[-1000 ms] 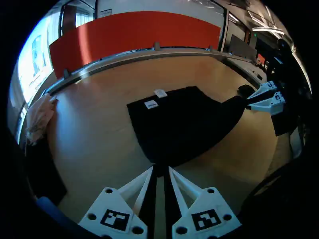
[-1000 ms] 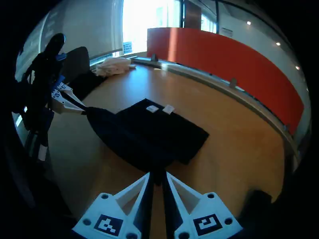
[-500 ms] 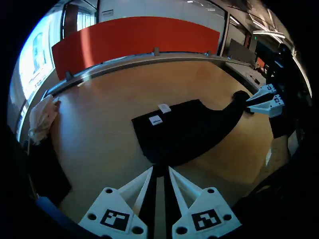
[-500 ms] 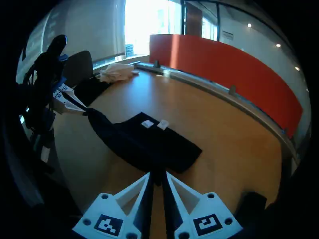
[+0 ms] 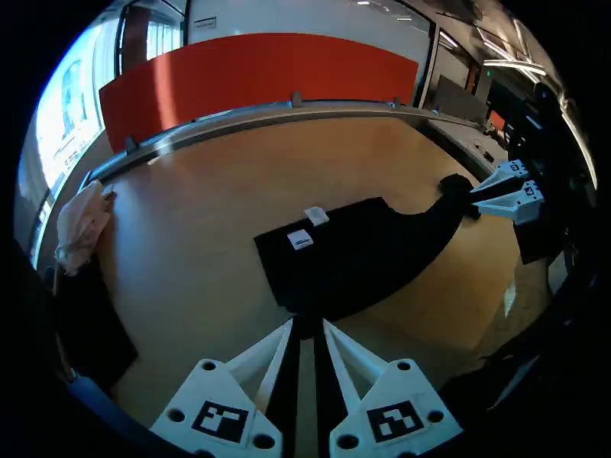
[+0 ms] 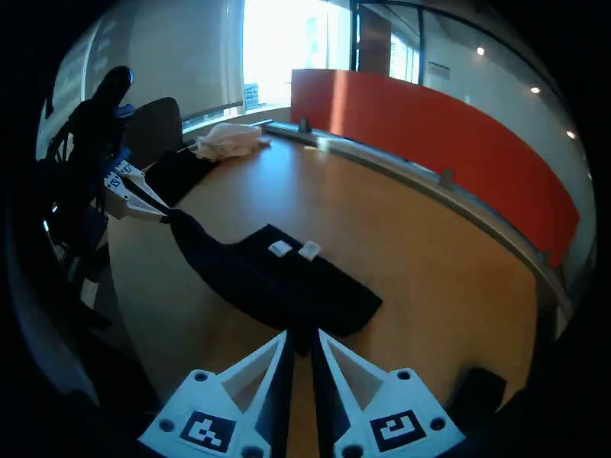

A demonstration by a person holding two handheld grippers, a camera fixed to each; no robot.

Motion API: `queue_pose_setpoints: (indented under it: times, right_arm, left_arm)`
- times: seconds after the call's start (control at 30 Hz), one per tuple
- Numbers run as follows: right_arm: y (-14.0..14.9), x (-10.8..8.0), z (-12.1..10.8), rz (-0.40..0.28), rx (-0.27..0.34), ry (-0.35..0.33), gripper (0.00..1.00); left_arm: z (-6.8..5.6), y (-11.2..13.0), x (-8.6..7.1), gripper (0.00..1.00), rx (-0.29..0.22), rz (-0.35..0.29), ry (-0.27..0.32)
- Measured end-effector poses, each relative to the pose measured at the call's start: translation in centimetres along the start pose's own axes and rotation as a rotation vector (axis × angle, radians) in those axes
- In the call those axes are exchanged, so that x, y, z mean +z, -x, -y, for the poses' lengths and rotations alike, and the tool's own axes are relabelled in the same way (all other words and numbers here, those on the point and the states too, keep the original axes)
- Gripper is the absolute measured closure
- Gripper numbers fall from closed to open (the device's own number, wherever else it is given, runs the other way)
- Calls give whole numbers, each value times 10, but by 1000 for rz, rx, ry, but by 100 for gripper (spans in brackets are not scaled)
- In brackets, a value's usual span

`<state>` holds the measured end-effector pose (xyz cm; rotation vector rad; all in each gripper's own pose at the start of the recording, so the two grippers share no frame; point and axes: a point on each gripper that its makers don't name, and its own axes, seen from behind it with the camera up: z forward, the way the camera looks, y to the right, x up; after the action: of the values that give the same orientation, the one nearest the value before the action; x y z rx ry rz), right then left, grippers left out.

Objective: Fold towel

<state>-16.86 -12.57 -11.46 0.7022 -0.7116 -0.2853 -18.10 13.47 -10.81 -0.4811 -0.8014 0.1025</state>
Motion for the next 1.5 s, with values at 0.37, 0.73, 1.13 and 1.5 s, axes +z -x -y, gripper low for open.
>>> queue_pose_setpoints:
  times: [0.37,0.73,1.13,1.5]
  right_arm:
    - [7,4,-1,27,17,-1,86]
    - [11,22,-11,55,65,2,86]
    - [22,55,-36,95,128,15,86]
    - [30,72,-49,126,125,25,85]
  left_arm:
    - [-1,1,6,88,-7,8,7]
    - [8,-10,28,88,-16,4,14]
    - [21,-22,66,88,-7,6,13]
    - [28,-23,89,88,-3,21,12]
